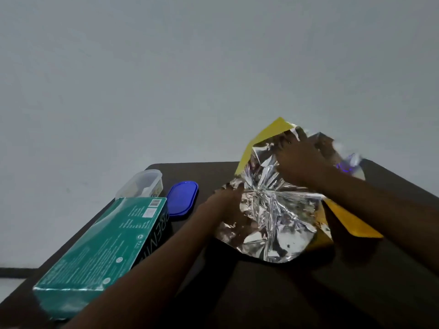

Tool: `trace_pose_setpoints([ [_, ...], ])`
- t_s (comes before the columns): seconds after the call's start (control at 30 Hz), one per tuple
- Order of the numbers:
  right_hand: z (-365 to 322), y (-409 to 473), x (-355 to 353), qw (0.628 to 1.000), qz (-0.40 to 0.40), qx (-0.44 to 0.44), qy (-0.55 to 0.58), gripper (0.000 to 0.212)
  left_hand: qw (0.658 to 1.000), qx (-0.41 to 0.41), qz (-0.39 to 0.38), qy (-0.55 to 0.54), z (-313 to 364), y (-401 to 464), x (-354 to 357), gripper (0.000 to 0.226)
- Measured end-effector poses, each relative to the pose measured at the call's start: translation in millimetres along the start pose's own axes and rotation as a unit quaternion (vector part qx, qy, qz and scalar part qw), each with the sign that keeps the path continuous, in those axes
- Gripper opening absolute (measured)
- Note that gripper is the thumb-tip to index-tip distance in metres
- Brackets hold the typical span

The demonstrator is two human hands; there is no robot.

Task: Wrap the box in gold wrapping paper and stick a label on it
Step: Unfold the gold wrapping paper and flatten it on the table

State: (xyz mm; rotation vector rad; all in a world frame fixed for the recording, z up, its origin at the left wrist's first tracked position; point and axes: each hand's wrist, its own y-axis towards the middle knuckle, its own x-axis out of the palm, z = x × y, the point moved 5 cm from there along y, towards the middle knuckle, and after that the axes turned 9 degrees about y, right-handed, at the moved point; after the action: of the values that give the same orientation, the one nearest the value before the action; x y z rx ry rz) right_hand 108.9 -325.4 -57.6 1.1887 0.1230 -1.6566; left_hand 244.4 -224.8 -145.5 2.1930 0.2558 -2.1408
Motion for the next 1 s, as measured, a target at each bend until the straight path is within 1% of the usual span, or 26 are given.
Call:
trace_pose_setpoints([
  [0.03,0,5,3,1.0,0.004,-0.003,-0.002,0.056,1.0,-0.004,-0.014,0.005,1,-1,-1,0.116],
  [0.13,-7,13,13,1.0,0.001,-0.006,-0.009,0.063,0.998,-0.008,-0.029,0.058,5,-7,-5,0.092],
  [0.2,-15,15,20,1.0,-0.017,-0.003,-0.012,0.07,0.998,-0.01,-0.022,0.058,5,-10,-8,0.078],
  [0.23,-18,14,24,1.0,-0.03,0.001,-0.005,0.071,0.999,-0.01,-0.018,0.047,7,-12,-12,0.076],
  [0.3,-26,12,31,0.999,-0.044,0.014,0.025,0.063,0.999,-0.016,-0.011,0.028,8,-15,-21,0.074],
  [0.37,-35,6,35,0.997,-0.041,0.026,0.057,0.054,0.999,-0.015,0.011,0.032,9,-17,-39,0.063],
  [0.47,-45,-9,31,0.989,-0.007,0.057,0.137,0.057,0.998,-0.001,0.057,0.039,9,-15,-64,0.041],
  [0.5,-47,-16,29,0.983,0.003,0.074,0.168,0.054,0.996,0.003,0.071,0.046,10,-13,-70,0.037],
  [0.53,-49,-23,28,0.976,0.011,0.087,0.199,0.045,0.994,0.007,0.091,0.056,10,-10,-74,0.035],
  [0.6,-53,-40,28,0.96,0.006,0.126,0.251,0.025,0.989,0.016,0.132,0.062,7,-1,-75,0.036],
  [0.63,-56,-48,27,0.952,-0.007,0.144,0.271,0.021,0.99,0.018,0.136,0.042,5,6,-72,0.037],
  [0.7,-66,-61,32,0.938,-0.043,0.163,0.304,0.028,0.992,0.019,0.123,0.003,2,25,-59,0.04],
  [0.8,-77,-76,46,0.908,-0.107,0.177,0.365,0.042,0.998,0.016,0.064,0.009,7,48,-29,0.047],
  [0.9,-80,-87,61,0.916,-0.117,0.144,0.355,0.045,0.998,-0.016,0.004,0.056,5,61,7,0.059],
  [0.97,-76,-91,69,0.913,-0.121,0.134,0.366,0.044,0.998,-0.03,-0.006,0.058,-3,64,23,0.066],
  [1.0,-74,-91,71,0.91,-0.131,0.132,0.37,0.051,0.998,-0.03,-0.002,0.052,-5,65,28,0.068],
])
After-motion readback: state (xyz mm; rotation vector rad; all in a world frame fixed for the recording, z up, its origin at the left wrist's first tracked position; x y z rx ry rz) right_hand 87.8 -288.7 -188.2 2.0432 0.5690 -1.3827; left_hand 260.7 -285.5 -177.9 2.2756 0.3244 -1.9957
